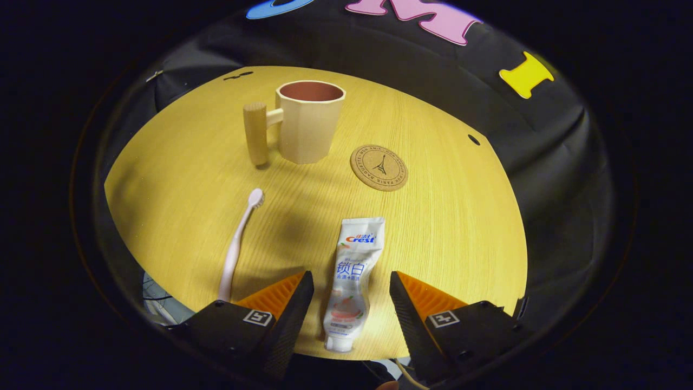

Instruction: Put the toothbrush and toothpaste on the desktop into the cup, then pick up the cup and place it on the coaster on the desktop.

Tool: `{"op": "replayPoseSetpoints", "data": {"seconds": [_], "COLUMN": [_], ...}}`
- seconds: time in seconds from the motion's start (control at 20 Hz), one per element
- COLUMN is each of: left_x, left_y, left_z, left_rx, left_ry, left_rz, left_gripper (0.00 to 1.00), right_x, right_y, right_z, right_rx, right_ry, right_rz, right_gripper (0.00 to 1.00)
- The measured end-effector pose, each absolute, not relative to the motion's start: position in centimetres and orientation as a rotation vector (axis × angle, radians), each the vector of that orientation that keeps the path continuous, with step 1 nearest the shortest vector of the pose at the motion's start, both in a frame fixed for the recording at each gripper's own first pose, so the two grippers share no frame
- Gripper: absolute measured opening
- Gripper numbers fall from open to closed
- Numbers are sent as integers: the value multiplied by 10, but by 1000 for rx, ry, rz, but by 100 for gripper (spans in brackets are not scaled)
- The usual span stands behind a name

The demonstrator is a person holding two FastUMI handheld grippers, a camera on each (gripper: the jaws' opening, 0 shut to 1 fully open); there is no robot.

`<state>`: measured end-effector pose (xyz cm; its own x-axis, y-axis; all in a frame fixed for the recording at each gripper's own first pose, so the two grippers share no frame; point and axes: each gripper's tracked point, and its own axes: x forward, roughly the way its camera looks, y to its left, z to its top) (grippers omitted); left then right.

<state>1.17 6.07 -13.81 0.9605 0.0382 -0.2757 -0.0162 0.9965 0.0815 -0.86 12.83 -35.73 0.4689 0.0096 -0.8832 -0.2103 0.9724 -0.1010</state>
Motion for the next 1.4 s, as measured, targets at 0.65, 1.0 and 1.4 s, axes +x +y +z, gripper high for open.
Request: {"op": "replayPoseSetpoints", "data": {"seconds": [0.65,1.0,1.4], "left_x": [-10,3,30], "left_y": [21,-45,-96], "left_z": [-163,-224,-293], "left_rx": [44,-9,32], "left_ry": [349,548,791], "left_rz": [83,15,-47], "left_gripper": [98,98,98], "right_x": [-5,-26,-43], "right_y": [120,97,36], "right_z": [-376,-368,-344], "right_rx": [81,289,237], "right_ry": [1247,1249,1174], "right_rz": [144,215,302], "right_gripper": [32,22,22]}}
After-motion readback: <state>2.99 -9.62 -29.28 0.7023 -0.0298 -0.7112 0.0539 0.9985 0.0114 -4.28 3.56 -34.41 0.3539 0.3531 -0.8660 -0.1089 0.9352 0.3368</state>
